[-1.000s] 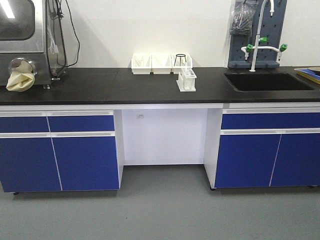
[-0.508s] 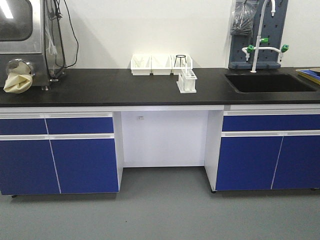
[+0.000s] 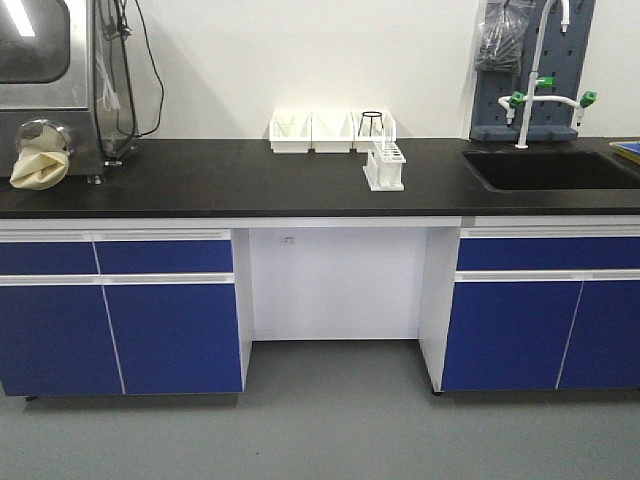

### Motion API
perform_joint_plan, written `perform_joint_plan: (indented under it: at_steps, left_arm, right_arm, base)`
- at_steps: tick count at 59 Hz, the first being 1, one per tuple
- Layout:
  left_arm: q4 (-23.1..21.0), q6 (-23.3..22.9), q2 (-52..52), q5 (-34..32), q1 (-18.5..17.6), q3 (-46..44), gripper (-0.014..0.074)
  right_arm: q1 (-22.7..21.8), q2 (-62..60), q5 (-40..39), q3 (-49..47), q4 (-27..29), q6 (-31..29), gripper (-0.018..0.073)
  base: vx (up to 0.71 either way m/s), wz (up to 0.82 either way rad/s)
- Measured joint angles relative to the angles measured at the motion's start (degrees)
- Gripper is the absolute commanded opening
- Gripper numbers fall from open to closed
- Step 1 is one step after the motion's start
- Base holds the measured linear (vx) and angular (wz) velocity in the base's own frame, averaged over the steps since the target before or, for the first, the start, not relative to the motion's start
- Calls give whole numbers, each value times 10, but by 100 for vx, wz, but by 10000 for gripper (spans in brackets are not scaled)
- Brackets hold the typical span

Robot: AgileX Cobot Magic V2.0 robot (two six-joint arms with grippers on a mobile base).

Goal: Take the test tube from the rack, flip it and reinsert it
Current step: 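Drive the base forward to the bench with the white test tube rack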

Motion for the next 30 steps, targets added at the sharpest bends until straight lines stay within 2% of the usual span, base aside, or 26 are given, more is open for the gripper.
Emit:
perform_joint_plan:
  at_steps: [30]
  left_arm:
    - [0,0,0,0,0,0,-6]
  right_arm:
    - [0,0,0,0,0,0,-11]
  base:
    - [10,-8]
